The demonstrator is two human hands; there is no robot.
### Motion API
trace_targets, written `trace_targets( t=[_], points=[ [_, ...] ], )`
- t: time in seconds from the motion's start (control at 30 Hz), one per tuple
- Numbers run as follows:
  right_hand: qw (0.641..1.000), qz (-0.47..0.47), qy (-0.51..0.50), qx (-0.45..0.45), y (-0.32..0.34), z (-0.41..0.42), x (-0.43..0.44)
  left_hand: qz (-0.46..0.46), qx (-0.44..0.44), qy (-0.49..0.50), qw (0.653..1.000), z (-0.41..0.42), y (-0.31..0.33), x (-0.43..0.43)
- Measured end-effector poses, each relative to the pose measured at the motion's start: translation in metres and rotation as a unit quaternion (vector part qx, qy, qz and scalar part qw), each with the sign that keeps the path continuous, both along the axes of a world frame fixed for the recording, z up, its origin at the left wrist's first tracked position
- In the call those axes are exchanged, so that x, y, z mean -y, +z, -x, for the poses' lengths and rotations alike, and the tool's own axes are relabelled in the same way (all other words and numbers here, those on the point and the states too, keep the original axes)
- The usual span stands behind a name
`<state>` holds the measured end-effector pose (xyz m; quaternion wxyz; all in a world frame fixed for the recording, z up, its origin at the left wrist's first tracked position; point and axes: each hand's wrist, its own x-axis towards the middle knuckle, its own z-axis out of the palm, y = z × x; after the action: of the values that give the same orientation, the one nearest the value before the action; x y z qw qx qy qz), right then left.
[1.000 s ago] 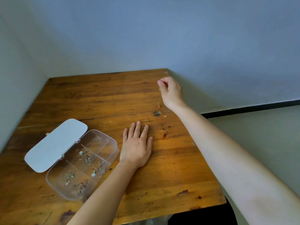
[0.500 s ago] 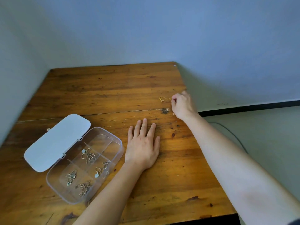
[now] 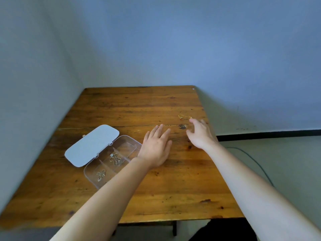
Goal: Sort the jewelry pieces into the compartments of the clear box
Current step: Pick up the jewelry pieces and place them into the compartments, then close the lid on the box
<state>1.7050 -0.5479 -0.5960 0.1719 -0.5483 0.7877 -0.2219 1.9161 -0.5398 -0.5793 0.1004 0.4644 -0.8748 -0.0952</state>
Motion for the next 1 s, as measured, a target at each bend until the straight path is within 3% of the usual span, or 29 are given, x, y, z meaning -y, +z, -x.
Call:
trace_targets(
  t=[0.1,0.2,0.33,0.47,0.63,0.73,0.8,0.87,1.0],
  points=[
    [0.999,0.005,0.03,0.02,0.001,-0.029,-0.015,0.076,0.008,0.006,0.997,-0.038,0.02,-0.006],
    [0.997,0.019,0.062,0.038,0.002,-0.067,-0.031,0.083,0.002,0.083,0.993,-0.089,0.029,-0.011],
    [0.984,0.002,0.108,0.143,0.001,-0.132,-0.06,0.032,-0.134,0.276,0.951,-0.159,0.024,-0.019],
    [0.971,-0.025,0.175,0.163,-0.021,-0.185,-0.088,-0.084,-0.332,0.443,0.828,-0.204,0.008,-0.024],
    [0.98,-0.018,0.147,0.134,-0.037,-0.199,-0.095,-0.192,-0.566,0.491,0.634,-0.215,0.001,-0.015],
    [0.981,-0.013,0.136,0.139,-0.04,-0.2,-0.094,-0.194,-0.617,0.512,0.565,-0.217,0.003,-0.003],
    [0.981,-0.008,0.131,0.142,-0.042,-0.2,-0.094,-0.19,-0.624,0.526,0.546,-0.219,0.005,0.001],
    [0.981,-0.007,0.13,0.142,-0.044,-0.199,-0.093,-0.178,-0.618,0.534,0.549,-0.218,0.007,0.002],
    [0.982,-0.006,0.136,0.129,-0.044,-0.198,-0.092,-0.066,-0.577,0.503,0.64,-0.219,0.016,-0.008]
  ],
)
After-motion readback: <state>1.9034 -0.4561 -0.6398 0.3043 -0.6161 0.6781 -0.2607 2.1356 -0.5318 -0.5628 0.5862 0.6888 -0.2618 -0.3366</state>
